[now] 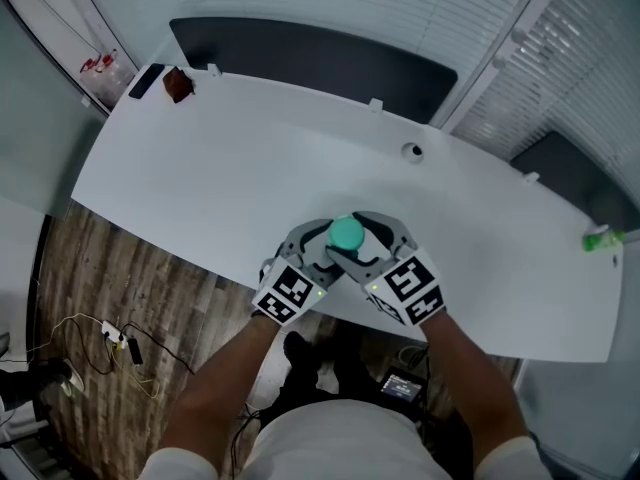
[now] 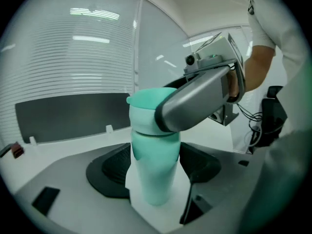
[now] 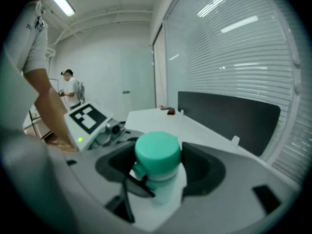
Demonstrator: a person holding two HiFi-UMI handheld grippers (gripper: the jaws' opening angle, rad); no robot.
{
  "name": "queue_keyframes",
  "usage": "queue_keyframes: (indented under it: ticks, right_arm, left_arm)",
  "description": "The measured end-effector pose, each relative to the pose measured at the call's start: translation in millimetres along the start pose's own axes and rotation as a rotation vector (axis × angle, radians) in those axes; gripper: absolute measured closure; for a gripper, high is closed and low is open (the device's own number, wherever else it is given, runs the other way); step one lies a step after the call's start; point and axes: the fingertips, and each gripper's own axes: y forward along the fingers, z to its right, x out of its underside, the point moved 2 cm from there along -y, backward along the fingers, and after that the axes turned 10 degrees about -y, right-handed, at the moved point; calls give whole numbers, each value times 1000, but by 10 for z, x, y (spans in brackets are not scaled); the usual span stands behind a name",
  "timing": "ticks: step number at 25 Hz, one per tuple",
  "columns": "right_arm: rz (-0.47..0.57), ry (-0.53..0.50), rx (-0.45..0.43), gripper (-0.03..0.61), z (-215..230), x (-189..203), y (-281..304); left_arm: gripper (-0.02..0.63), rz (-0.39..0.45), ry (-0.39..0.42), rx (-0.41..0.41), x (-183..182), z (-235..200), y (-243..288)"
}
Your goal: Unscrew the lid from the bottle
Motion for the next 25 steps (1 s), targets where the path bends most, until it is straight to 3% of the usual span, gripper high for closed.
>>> queue_keyframes:
  ticks: [3, 7, 11, 21, 25]
  right_arm:
    - [4, 42, 69, 272, 4, -12, -5]
    - [13, 81, 146, 272, -1, -21, 16]
    - [15, 69, 135, 272, -14, -25, 22]
    - [11, -35, -61, 272, -5, -30, 16]
    - [16, -31, -79, 272, 14, -20, 29]
  left_arm:
    - [291, 30, -51, -120, 31, -2, 9]
    - [293, 57, -95, -170, 28, -37, 36]
    - [295, 48, -82, -119, 28, -37, 31]
    - [295, 5, -12, 68, 22, -22, 60]
    - [295, -9, 2, 108, 22, -35, 76]
